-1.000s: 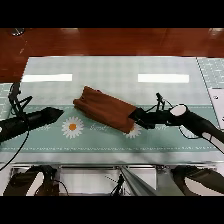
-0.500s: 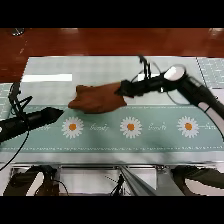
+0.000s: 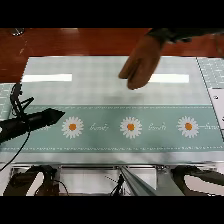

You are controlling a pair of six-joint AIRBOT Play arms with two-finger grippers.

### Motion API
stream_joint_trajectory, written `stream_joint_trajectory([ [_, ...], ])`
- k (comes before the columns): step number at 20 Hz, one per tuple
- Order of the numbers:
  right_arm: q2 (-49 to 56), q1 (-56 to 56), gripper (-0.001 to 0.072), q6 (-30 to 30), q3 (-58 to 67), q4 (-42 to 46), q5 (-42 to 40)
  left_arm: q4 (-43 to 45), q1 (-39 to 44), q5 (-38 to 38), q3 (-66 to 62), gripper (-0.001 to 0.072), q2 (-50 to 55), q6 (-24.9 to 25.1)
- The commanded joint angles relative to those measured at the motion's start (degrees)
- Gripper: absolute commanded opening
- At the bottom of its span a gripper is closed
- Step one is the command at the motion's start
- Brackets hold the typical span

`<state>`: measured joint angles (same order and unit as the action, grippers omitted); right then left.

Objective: Fold the shirts.

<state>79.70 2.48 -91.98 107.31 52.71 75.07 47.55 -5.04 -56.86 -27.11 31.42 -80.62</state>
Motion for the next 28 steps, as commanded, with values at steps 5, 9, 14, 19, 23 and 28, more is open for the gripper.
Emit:
stream_joint_trajectory([
  [5,-3.67,-26.01,0.0024,-2.91,4.66,2.69,22.80,0.02,-0.04,-2.75,0.02,0.0019,0.04,0.02],
  [9,-8.44,-33.55,0.0024,-1.57,-1.16,12.00,30.21,0.02,-0.04,-2.73,0.02,0.0019,0.04,0.04],
  [14,-17.94,-43.15,0.0024,-1.92,-16.70,21.64,30.23,0.02,-0.04,-2.54,0.02,0.0020,0.04,0.68],
  [19,-27.41,-54.25,0.0024,-3.37,-29.55,36.11,30.53,0.02,-0.04,-1.66,0.02,0.0019,0.04,0.68],
  [23,-37.24,-58.95,0.0140,-6.23,-41.94,46.97,31.06,0.02,-0.04,-1.70,0.02,0.0019,0.04,0.68],
  [28,-40.96,-59.45,0.0625,-7.72,-49.20,51.28,28.94,0.02,-0.04,-2.10,0.00,0.0019,0.07,0.90],
])
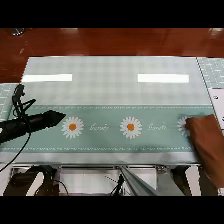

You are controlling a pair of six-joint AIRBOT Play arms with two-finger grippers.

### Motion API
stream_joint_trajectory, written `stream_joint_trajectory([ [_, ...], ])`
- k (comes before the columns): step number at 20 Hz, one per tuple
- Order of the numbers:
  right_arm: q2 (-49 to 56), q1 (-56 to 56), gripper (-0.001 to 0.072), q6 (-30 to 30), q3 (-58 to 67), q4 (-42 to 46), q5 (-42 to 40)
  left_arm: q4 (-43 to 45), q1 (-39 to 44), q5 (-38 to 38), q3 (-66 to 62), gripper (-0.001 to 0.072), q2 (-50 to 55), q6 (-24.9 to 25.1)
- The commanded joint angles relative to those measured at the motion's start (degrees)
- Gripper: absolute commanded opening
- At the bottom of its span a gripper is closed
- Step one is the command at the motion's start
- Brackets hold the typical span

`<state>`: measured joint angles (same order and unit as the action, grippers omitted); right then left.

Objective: Fold the shirts.

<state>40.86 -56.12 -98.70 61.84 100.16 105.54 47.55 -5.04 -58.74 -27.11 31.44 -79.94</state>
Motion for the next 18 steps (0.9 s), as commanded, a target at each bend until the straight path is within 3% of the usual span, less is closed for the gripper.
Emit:
stream_joint_trajectory([
  [1,-1.49,-0.85,0.0624,-0.28,-3.39,2.54,-2.69,0.00,-0.07,0.26,-0.13,0.0019,0.17,1.66],
  [2,-0.52,-0.83,0.0613,0.59,-2.71,-0.55,-4.09,0.02,-0.11,0.39,-0.90,0.0019,0.87,2.64],
  [3,0.74,-0.85,0.0553,1.53,-1.62,-5.86,-5.84,0.00,-0.11,0.24,-2.34,0.0019,2.05,2.80],
  [4,2.10,-0.83,0.0358,2.47,-0.42,-13.25,-8.07,-0.02,-0.04,-0.17,-4.61,0.0019,3.82,2.80],
  [5,3.65,-0.35,0.0058,3.17,1.05,-25.09,-12.02,-0.15,-0.04,-0.50,-7.30,0.0019,5.86,2.82],
  [7,5.05,4.72,0.0024,10.10,2.25,-54.71,-26.62,-1.20,0.20,-0.61,-15.15,0.0018,10.73,3.21],
  [9,5.18,16.57,0.0024,15.78,2.25,-69.90,-41.66,-3.19,2.73,-1.95,-26.34,0.0018,17.03,5.62],
  [10,5.46,24.02,0.0024,17.14,2.25,-68.74,-46.62,-3.17,5.31,-1.88,-31.50,0.0018,19.89,5.92],
  [12,8.17,40.63,0.0024,16.57,2.25,-55.39,-51.43,-1.29,12.04,-1.53,-40.09,0.0017,25.88,7.63],
  [14,14.40,54.75,0.0024,9.97,2.23,-37.38,-51.49,14.86,20.48,-0.66,-44.81,0.0017,30.77,6.05],
  [16,22.40,63.45,0.0024,2.78,2.25,-22.23,-48.54,33.73,26.80,-0.81,-43.30,0.0018,33.97,-7.54],
  [18,29.62,66.12,0.0024,-1.33,2.23,-13.77,-41.92,40.61,27.67,-0.83,-38.75,0.0019,36.37,-16.79],
])
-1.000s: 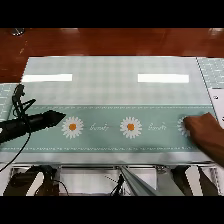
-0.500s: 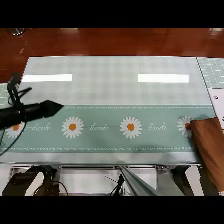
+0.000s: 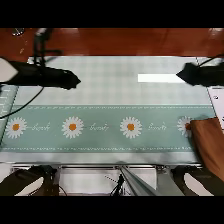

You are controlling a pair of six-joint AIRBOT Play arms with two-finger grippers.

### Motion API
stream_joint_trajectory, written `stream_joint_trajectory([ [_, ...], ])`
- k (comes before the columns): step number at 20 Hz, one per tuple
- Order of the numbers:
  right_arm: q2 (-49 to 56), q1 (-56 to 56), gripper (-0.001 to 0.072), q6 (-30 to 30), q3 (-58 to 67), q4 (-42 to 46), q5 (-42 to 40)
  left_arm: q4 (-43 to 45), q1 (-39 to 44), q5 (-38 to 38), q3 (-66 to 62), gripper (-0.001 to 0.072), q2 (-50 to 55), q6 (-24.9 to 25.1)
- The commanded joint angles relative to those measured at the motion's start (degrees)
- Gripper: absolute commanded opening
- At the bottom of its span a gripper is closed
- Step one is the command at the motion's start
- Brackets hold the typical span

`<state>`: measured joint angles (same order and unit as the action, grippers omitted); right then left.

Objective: Fold the shirts.

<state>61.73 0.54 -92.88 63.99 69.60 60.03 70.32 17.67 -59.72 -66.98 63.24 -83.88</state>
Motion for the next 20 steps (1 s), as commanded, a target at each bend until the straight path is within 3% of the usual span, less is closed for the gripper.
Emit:
stream_joint_trajectory([
  [1,11.63,9.33,0.0024,-7.58,0.09,18.62,6.97,17.99,3.89,0.15,3.21,0.0019,5.77,-14.62],
  [3,14.58,8.81,0.0024,-7.61,0.09,20.57,10.38,17.94,1.60,-0.59,4.92,0.0019,7.69,-16.55],
  [20,14.64,8.85,0.0024,-8.00,0.11,20.61,10.69,17.99,0.13,-0.79,4.90,0.0019,8.61,-16.46],
])
